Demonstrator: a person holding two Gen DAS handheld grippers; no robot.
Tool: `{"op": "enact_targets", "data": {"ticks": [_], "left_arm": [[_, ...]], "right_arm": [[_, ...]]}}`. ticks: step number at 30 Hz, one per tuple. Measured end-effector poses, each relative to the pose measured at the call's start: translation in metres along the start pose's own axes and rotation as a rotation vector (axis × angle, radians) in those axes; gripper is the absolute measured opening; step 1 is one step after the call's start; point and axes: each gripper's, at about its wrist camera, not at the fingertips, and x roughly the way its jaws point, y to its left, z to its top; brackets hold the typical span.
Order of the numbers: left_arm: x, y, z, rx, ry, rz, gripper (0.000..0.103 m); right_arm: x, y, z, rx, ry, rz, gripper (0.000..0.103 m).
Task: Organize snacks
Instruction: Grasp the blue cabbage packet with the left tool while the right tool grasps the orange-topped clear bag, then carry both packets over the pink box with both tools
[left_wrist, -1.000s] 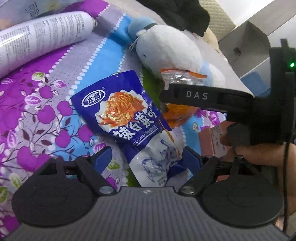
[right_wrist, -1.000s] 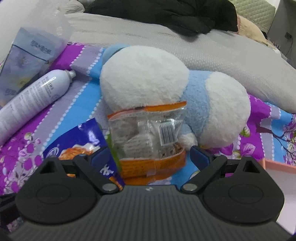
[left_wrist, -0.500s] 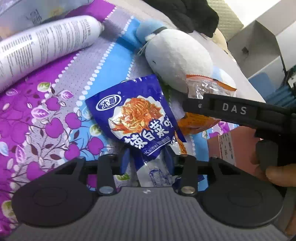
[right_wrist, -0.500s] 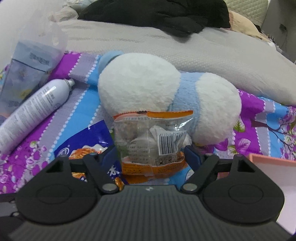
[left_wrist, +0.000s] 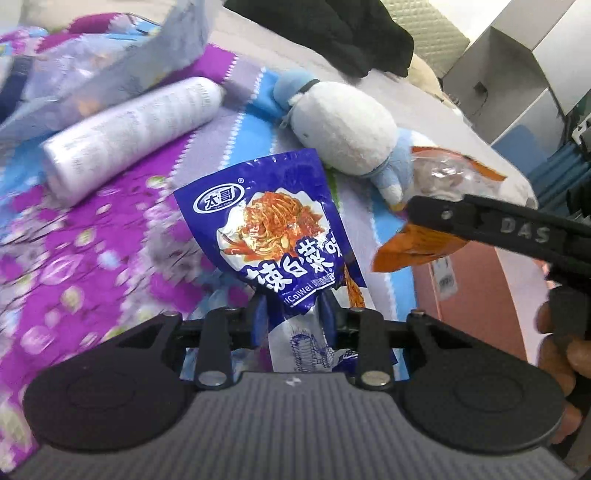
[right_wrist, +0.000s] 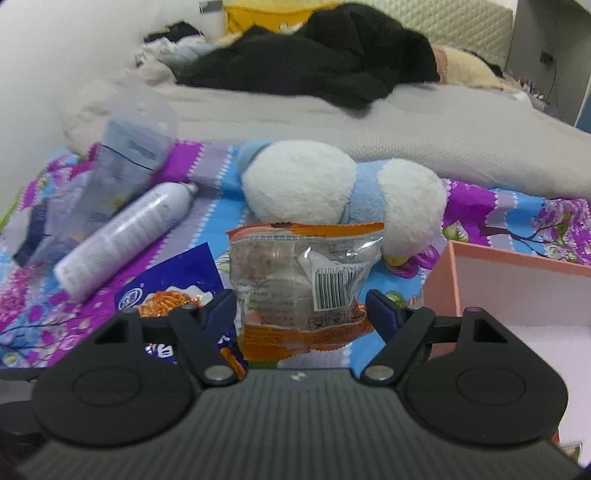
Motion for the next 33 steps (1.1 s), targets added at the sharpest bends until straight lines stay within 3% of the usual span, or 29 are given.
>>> {"op": "enact_targets", "data": {"ticks": [10,18,33], "left_arm": [[-0.084,0.009,-0.058,0.024,-0.048,0.034,0.035],[-0.136,0.003,-0.085,0.042,-0.080,0.030,0.035],[-0.212,-0.027,-0.080,0.106,-0.184,-0.042,0.035]], "right_arm": [[-0.089,0.019,-0.051,0.021,-0.060,0.022,0.079],[-0.145,0.028,-0.081,0.050,-0.082,0.041,0.079],[-0.217,0.023,-0.105,0.113,-0.152,0.003,0.079]]}}
